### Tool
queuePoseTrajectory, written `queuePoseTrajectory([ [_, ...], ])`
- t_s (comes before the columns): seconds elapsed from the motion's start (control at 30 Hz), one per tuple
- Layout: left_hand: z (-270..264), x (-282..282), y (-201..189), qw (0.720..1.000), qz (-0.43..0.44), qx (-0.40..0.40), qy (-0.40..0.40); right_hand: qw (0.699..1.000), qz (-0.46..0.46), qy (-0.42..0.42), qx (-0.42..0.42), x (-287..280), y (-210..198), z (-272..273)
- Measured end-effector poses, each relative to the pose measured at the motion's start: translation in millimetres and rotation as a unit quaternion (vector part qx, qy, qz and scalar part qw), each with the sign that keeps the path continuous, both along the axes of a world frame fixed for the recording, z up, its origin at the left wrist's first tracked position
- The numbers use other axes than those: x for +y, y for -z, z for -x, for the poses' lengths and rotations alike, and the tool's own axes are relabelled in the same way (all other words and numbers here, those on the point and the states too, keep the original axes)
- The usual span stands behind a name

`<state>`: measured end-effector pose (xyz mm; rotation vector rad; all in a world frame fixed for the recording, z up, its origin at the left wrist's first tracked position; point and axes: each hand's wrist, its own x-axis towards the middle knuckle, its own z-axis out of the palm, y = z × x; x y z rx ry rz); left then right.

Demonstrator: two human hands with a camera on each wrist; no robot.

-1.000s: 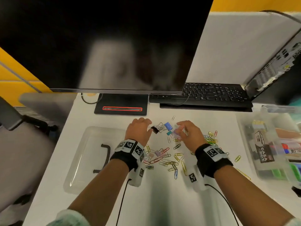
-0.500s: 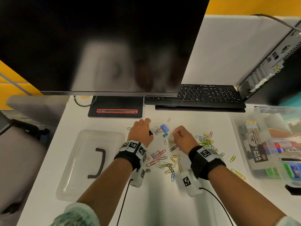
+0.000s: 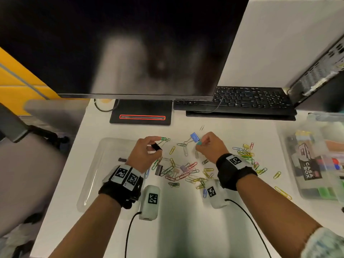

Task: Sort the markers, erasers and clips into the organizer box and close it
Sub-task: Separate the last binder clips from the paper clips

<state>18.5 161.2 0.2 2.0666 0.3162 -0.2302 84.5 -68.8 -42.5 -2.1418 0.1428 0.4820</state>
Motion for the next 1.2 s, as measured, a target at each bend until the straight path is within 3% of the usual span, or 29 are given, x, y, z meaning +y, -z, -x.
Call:
queuePoseTrajectory([
  [0.17, 4.6, 6.1, 6.6, 0.999, 0.028, 0.027, 0.029, 0.964, -0.223, 0.126, 0.073, -10.7, -5.9, 11.6],
  [0.47, 26.0, 11.3, 13.7, 0.998, 0.021, 0.065, 0.008, 0.79, -0.548, 0.204, 0.184, -17.3, -24.5, 19.6],
  [0.53, 31.9, 8.0, 12.5, 0.998, 0.029, 0.063, 0.015, 0.774, -0.566, 0.208, 0.195, -14.7, -26.8, 18.6],
  [0.57, 35.1, 6.9, 12.3, 0.998, 0.025, 0.053, 0.02, 0.784, -0.551, 0.205, 0.199, -12.5, -28.2, 17.6],
  [0.63, 40.2, 5.0, 13.5, 0.999, -0.008, 0.027, 0.041, 0.851, -0.462, 0.165, 0.19, -8.8, -30.4, 16.9],
  [0.7, 44.9, 5.5, 15.5, 0.997, -0.049, 0.012, 0.057, 0.948, -0.284, 0.037, 0.14, -3.3, -31.9, 20.5],
  [0.73, 46.8, 5.8, 16.9, 0.995, -0.071, 0.007, 0.065, 0.978, -0.175, -0.053, 0.102, -0.7, -31.6, 25.9],
  [0.77, 48.3, 5.8, 18.1, 0.992, -0.098, 0.003, 0.077, 0.985, -0.065, -0.147, 0.053, 1.9, -28.3, 32.1],
  [0.8, 49.5, 5.5, 18.2, 0.987, -0.131, -0.001, 0.093, 0.971, 0.034, -0.237, 0.004, 5.1, -25.4, 38.0],
  [0.87, 50.4, 5.0, 17.9, 0.971, -0.194, -0.006, 0.14, 0.907, 0.203, -0.364, -0.066, 12.6, -26.5, 48.9],
  [0.97, 49.8, 4.9, 17.1, 0.951, -0.233, 0.015, 0.203, 0.839, 0.319, -0.427, -0.11, 19.6, -29.0, 57.1],
  [1.1, 51.0, 1.0, 19.2, 0.927, -0.288, 0.032, 0.239, 0.819, 0.352, -0.434, -0.128, 26.5, -27.9, 63.5],
  [1.2, 51.9, -3.0, 22.0, 0.919, -0.306, 0.025, 0.246, 0.83, 0.352, -0.41, -0.139, 28.4, -17.8, 65.6],
])
